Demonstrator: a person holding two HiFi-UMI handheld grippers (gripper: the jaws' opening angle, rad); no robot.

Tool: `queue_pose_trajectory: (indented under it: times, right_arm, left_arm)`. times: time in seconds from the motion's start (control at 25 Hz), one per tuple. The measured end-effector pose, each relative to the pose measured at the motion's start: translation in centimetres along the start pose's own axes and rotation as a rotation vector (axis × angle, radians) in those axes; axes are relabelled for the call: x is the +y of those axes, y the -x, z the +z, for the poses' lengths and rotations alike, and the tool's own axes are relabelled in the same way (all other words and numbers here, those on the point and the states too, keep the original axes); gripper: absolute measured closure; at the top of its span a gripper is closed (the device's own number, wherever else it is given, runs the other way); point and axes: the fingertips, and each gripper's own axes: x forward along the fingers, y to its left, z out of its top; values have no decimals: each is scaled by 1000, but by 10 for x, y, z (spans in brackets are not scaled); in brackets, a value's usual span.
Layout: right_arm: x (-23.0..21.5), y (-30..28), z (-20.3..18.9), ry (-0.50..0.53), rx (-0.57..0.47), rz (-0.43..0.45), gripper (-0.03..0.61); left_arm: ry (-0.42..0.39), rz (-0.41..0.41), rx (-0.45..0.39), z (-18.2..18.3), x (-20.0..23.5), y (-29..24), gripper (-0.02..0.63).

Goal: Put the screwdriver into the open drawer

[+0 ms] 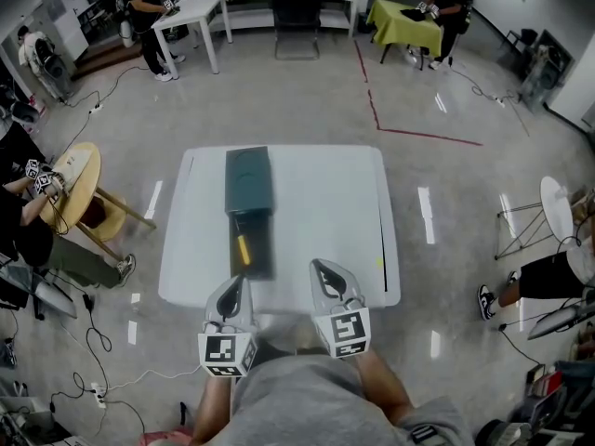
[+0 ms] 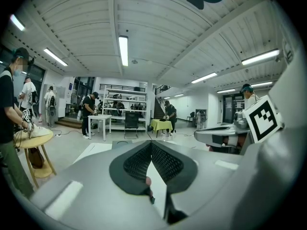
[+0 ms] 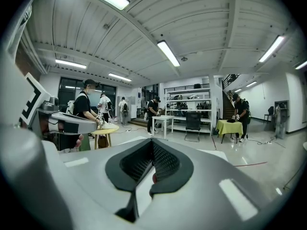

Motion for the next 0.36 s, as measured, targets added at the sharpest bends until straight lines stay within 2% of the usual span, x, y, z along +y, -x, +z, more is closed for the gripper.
queue_pose_trajectory:
  times: [0.36]
  right_arm:
    - [-6,8,0,-1,-2,-1,575]
  left_arm:
    - [-5,-2,1,0,-9,1,601]
